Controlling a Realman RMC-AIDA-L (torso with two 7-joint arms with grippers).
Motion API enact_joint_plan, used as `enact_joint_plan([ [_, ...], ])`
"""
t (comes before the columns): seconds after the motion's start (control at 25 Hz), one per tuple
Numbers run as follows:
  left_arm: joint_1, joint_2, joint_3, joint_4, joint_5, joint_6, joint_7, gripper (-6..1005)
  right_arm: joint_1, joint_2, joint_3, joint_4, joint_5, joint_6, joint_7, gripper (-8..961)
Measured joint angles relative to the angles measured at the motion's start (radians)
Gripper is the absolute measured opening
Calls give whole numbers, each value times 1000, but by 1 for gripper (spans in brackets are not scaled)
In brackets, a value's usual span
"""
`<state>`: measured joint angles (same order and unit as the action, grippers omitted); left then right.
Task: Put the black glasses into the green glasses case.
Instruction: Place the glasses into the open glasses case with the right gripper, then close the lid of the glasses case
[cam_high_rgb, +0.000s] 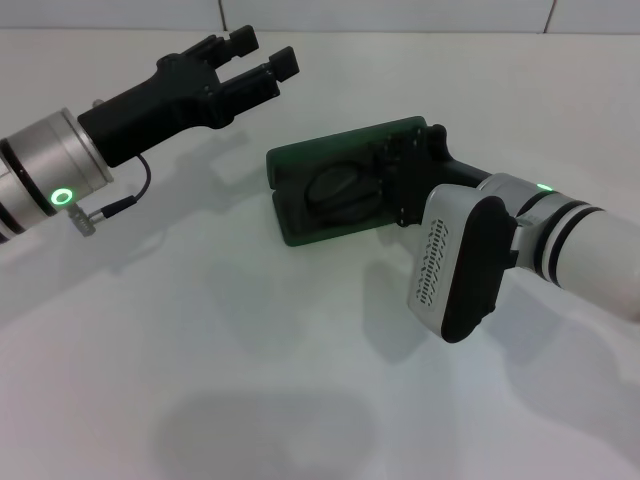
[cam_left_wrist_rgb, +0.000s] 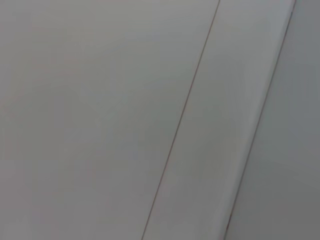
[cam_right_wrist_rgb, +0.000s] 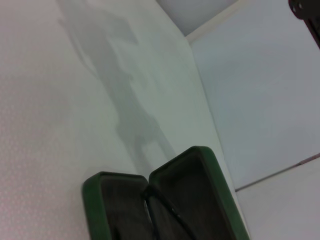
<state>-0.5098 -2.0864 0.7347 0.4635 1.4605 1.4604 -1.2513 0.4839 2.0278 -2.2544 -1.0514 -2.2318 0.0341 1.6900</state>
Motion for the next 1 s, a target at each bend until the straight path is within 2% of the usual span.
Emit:
enact_joint_plan([
  [0.48,-1,-1,0,-7,0,0,3,797,11,0,22,-2,163,-83,3,206],
  [0.68,2,-1,0,-14,0,0,5,797,-22,0,38,-45,191,-95,5,207],
  [0.76,3,0,0,-15,0,-2,3,797,-50,-2,77,-93,196,-154,6,207],
  [0.88,-6,4,0,-11,4,-35,-16,797,-100,-3,186,-168,211,-363,8,207],
  [1.0,-45,10,0,-4,59,-134,-66,797,-115,-6,313,-195,272,-601,5,207],
])
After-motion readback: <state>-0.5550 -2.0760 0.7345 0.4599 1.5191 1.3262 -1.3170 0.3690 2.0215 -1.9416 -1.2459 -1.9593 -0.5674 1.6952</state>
